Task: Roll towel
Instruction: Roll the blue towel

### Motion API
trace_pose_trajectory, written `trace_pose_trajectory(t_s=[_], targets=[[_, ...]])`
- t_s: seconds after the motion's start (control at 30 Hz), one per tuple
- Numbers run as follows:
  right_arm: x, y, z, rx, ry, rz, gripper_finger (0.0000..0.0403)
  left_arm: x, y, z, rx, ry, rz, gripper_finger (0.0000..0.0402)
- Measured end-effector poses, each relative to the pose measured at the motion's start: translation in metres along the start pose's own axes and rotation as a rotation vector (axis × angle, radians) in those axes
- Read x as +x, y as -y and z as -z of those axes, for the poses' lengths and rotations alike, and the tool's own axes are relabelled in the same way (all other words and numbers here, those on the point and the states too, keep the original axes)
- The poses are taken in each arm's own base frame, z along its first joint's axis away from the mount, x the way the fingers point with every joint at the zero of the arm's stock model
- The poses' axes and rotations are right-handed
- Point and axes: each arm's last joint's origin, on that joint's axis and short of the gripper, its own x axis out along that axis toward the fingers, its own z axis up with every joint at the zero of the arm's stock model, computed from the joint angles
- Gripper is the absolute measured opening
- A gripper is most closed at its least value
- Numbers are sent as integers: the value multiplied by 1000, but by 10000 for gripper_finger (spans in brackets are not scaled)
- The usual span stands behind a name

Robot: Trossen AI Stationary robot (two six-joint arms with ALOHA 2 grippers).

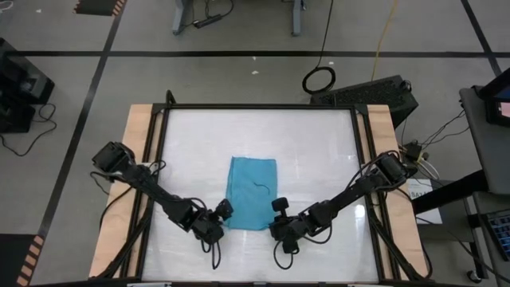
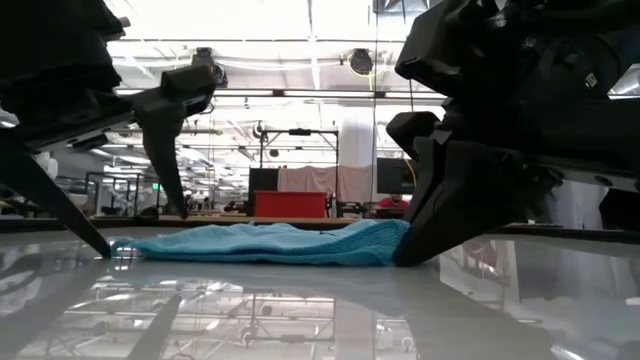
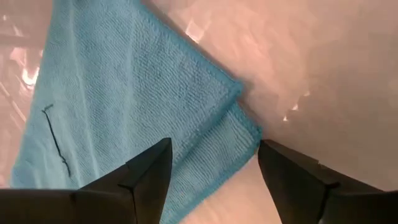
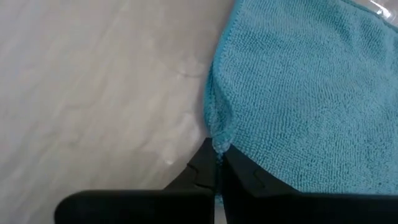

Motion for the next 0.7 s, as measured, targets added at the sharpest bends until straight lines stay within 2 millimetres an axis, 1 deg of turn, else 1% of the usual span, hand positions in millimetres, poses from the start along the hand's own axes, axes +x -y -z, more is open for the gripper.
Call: trace_pose_trajectory(t_s=[0.1,0.2,0.3,0.53,0.57,0.7], targets=[[0,0,0,7,1,0,0,3,-2,-2,-13,19,-19,243],[0,0,0,9,2,-1,0,6,-8,-4,-46,59,-53,216],[0,0,0,10,3,-1,0,7,-10,-3,-60,73,-41,165],[-1,-2,0,48,0,-3,0,10,-13,-2,-179,103,14,21],[-2,-3,0,53,1,-4,0,10,-13,-2,-197,105,15,12],[-7,-5,-1,101,-1,-15,0,10,-16,-4,-334,137,6,11]])
